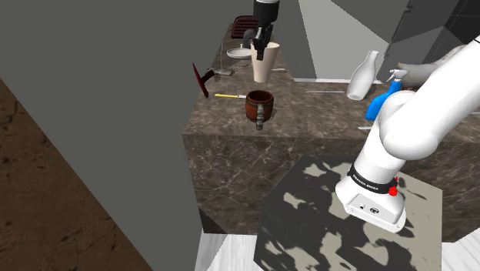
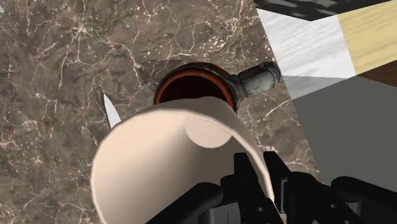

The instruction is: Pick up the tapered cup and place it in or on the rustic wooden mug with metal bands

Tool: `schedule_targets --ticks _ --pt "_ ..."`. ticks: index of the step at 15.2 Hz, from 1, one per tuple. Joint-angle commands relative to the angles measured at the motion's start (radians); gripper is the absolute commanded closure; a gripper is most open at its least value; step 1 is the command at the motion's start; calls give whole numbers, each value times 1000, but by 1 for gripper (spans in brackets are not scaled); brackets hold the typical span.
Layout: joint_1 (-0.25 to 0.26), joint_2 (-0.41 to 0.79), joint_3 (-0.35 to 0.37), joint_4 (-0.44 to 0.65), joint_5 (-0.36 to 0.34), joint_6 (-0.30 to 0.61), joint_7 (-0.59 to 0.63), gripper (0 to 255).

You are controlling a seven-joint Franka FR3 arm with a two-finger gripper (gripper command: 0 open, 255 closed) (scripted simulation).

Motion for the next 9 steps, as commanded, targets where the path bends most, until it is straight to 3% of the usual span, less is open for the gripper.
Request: schedule_targets --ticks 1,9 --pt "0 -4 0 -32 -1 29 5 255" --pt "-2 2 -3 -134 -8 136 19 255"
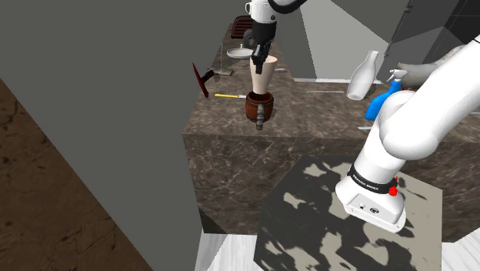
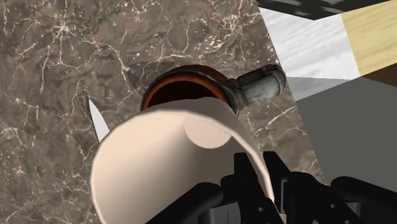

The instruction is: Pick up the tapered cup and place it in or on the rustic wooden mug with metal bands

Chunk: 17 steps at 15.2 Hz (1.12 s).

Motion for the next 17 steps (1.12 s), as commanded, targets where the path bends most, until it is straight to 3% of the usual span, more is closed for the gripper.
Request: schedule_targets --ticks 1,5,13,14,17 --pt "-1 -1 -1 -25 -2 25 2 255" --pt "-3 11 -3 -80 -7 92 11 255" --pt "-3 11 -3 -80 -7 92 11 255" --pt "-3 11 -3 -81 -7 92 11 0" --pt "-3 11 -4 -81 -7 93 10 0"
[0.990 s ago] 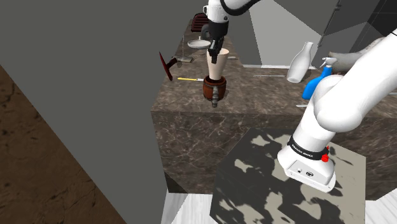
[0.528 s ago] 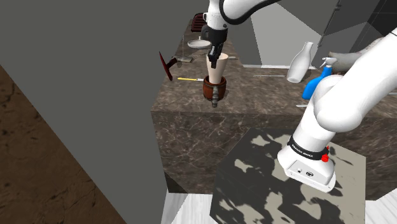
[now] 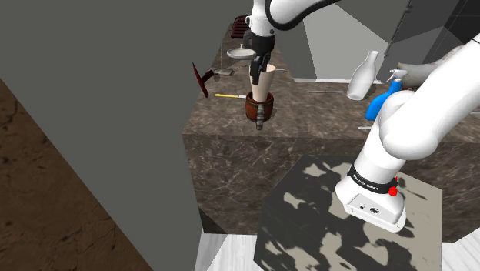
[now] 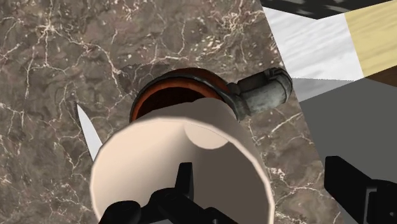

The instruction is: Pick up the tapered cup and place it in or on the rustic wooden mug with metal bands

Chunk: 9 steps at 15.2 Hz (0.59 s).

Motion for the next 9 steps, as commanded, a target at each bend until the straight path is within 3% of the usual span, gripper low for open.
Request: schedule_targets --ticks 1,6,9 --pt "0 0 0 0 0 0 0 0" --pt "8 -33 13 97 11 -131 -3 0" --pt "8 -33 13 97 11 -131 -3 0"
